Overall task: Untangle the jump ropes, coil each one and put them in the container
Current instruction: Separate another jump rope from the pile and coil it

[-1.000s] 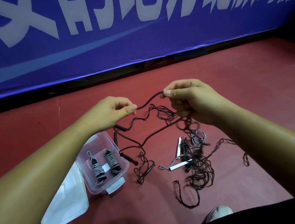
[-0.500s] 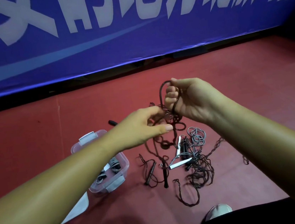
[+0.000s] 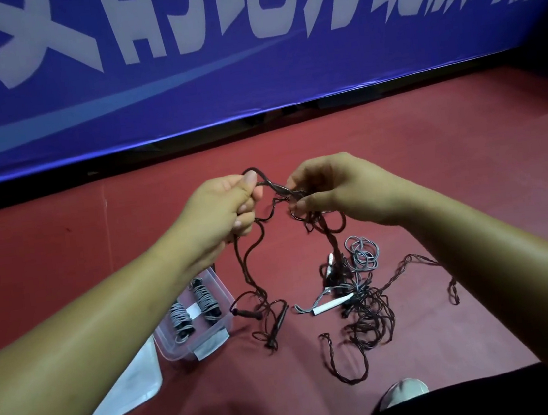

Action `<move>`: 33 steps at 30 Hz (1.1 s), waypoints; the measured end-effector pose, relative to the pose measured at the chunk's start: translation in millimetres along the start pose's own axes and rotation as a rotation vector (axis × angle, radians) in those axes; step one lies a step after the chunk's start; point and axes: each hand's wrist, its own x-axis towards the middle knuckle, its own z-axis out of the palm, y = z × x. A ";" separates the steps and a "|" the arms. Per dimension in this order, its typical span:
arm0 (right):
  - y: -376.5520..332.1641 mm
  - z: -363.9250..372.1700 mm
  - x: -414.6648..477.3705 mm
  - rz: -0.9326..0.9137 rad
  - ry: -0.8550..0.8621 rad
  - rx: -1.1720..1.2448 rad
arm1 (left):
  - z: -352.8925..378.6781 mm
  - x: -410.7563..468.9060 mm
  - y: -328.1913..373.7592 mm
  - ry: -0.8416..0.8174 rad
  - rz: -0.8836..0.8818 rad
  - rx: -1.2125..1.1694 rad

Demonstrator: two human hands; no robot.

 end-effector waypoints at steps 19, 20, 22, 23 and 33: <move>10.9 -13.9 -4.9 0.076 -0.064 -0.232 | -36.1 16.7 -18.7 0.144 -0.433 -0.169; 11.2 -11.3 -3.6 0.063 -0.040 -0.226 | -37.5 15.8 -24.0 0.129 -0.389 0.034; 10.1 -5.8 -2.8 0.037 0.011 -0.127 | -38.5 11.0 -27.5 0.100 -0.171 0.441; 9.7 -3.4 -2.3 0.027 0.027 -0.044 | -38.7 8.3 -25.2 0.056 -0.044 0.552; -3.9 23.3 -3.0 -0.127 0.060 0.176 | -20.5 -27.9 -8.6 -0.217 0.246 0.627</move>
